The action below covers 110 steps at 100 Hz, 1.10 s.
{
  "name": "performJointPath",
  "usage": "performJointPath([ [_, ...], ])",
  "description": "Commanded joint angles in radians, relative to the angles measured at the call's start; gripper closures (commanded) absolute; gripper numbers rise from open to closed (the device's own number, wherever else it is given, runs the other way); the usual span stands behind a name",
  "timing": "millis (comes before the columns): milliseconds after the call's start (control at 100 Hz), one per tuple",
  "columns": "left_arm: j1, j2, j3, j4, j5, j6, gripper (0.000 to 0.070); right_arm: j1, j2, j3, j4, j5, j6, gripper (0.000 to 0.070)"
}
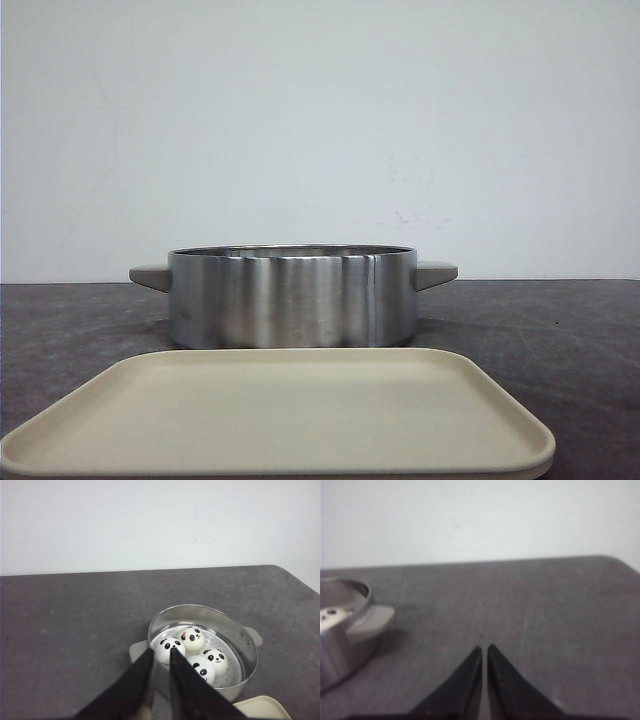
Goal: Steam buns
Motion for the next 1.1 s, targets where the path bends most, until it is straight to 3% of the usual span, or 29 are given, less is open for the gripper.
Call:
performJointPath([
  [0, -0.003, 0.004, 0.011, 0.01, -0.005, 0.001, 0.0682, -0.002, 0.002, -0.003, -0.038, 0.0, -0.01, 0.0688],
  [110, -0.003, 0.003, 0.011, 0.01, -0.005, 0.001, 0.0682, -0.003, 0.002, -0.003, -0.098, 0.0, -0.011, 0.0688],
  [1090, -0.003, 0.004, 0.011, 0.01, -0.005, 0.001, 0.0682, -0.001, 0.002, -0.002, -0.074, 0.003, -0.036, 0.0688],
])
